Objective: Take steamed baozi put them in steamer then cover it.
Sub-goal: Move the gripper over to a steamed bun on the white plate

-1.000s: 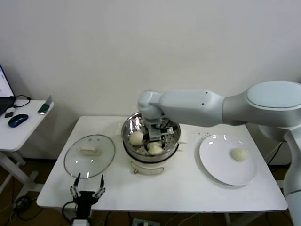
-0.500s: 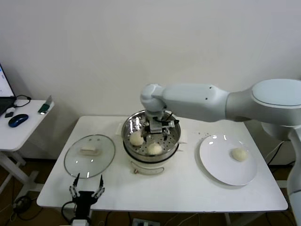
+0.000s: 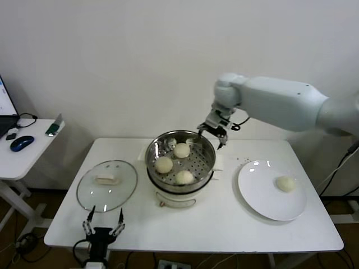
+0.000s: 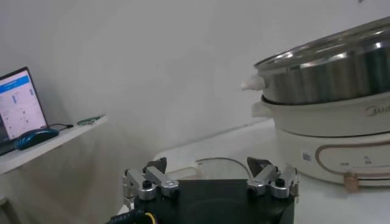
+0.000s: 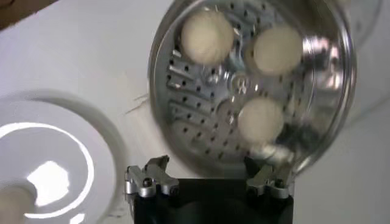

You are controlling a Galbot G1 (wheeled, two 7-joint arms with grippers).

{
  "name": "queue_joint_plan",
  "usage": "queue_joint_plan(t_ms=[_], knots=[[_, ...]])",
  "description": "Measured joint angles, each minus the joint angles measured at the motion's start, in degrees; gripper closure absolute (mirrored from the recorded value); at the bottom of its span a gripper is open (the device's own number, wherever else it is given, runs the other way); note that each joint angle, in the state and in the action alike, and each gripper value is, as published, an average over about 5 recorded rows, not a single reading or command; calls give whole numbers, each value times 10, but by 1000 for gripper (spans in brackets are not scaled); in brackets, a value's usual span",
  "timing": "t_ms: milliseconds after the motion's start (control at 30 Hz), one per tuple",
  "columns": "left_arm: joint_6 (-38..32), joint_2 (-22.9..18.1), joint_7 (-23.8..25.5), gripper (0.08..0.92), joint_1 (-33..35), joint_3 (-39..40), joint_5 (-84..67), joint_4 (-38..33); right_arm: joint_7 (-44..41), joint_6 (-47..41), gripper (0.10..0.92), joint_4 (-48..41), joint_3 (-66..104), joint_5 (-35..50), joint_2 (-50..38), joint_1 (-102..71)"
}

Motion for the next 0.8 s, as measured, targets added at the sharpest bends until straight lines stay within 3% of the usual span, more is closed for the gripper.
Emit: queue_joint_plan(t_ms=[400,800], knots=[[-5,2,1,177,8,-5,12,0,-33,-30,203,-69,90,-55,-146,-123],[-2,-8,-6,177,16,-6,29,-1,-37,-2,203,-176,267,-181,-170,-292]])
